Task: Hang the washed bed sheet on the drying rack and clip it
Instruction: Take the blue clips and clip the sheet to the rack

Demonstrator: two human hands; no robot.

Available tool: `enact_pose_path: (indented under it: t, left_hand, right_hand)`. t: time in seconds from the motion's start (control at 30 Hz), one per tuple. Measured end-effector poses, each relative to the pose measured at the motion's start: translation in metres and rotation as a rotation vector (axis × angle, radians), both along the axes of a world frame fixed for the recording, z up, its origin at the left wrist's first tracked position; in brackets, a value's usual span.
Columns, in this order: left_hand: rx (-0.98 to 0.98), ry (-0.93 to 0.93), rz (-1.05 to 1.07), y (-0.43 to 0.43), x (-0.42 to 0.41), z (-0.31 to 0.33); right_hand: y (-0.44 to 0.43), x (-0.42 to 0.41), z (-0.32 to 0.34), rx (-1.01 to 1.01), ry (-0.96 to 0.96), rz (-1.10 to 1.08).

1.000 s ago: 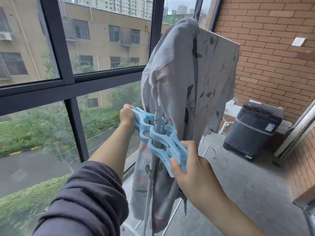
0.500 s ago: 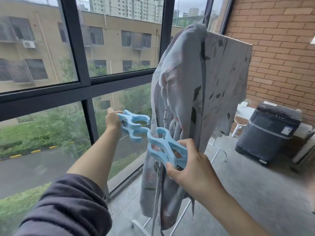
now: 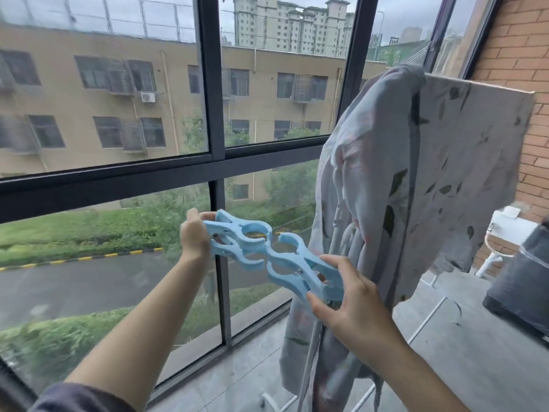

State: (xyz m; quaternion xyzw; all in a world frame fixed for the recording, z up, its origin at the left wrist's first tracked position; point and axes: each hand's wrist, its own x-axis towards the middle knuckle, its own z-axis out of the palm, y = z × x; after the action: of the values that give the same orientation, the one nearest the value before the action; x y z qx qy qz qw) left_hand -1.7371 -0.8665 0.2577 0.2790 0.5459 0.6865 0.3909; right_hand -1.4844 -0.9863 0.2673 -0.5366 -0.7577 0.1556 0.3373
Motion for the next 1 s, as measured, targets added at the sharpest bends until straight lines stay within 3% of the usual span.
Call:
enact_pose_path:
  t: [0.13,0.43,0.6,0.87,1.0]
  left_hand:
    - [0.008,0.009,0.027,-0.017,-0.01,-0.005]
    - [-0.003,0.042,0.4,-0.033,-0.028,0.001]
    - [0.039,-0.07,0.379,-0.035,-0.026,0.001]
    - [0.101,0.042,0.146,-0.039,0.003,0.003]
    - [0.06,0.01,-0.01,-0.041,0.006,0.002]
  right_hand:
    - [0.007,0.0,0.004,0.012,-0.011,0.067]
    - [0.022,0.002,0.003,0.044,0.038,0.245]
    - [0.029,0.005,0.008,0.056,0.088,0.263]
    - [0.035,-0.008,0.011,0.071,0.064,0.298]
    - [0.038,-0.005,0.007,0.067,0.122,0.264]
